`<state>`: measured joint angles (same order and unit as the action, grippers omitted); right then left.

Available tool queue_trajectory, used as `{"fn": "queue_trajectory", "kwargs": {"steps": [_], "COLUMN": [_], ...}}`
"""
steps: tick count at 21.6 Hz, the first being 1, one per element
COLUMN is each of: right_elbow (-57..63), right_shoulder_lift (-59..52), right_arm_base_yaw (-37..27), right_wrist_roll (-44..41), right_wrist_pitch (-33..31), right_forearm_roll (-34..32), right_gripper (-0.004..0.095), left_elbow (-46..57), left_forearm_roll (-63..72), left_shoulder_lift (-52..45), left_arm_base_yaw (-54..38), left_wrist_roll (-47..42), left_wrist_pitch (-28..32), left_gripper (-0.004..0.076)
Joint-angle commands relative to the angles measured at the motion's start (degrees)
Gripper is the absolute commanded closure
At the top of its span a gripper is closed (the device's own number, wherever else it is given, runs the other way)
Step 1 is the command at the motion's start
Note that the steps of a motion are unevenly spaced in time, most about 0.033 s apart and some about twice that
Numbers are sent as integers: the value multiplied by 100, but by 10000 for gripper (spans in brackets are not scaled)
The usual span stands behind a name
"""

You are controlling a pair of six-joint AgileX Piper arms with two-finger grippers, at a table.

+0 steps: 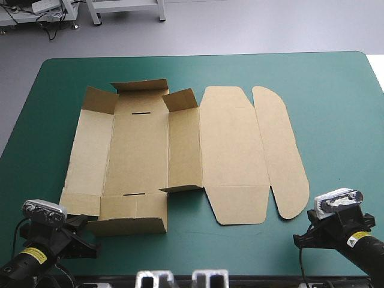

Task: Fold the box

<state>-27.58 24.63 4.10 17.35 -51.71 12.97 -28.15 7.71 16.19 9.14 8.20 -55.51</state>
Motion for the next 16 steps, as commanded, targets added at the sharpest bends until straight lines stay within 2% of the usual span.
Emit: {"fn": "queue_trajectory", "kwargs": {"steps": [1, 8, 11, 14, 16], "right_elbow": [-131, -131, -131, -131, -131], "right_shoulder_lift": [35, 35, 35, 35, 35], "right_arm_base_yaw": [18, 18, 18, 18, 18], "right_wrist_roll": [8, 8, 8, 8, 8], "right_wrist_pitch": [327, 339, 387, 426, 439], "right_forearm_roll": [87, 87, 87, 87, 87], "right_gripper": [923, 923, 923, 923, 923], "left_elbow": [-184, -361, -1000, -2000, -2455], "left_forearm_roll": [84, 56, -103, -173, -173], "left_shoulder_lift": [61, 61, 296, 1038, 1440], "left_arm_base_yaw": [30, 30, 30, 30, 30], "left_wrist_roll": [-24, -24, -24, -24, -156], "left_wrist_pitch": [317, 294, 129, -287, -312], "left_gripper": [734, 734, 734, 734, 734]}}
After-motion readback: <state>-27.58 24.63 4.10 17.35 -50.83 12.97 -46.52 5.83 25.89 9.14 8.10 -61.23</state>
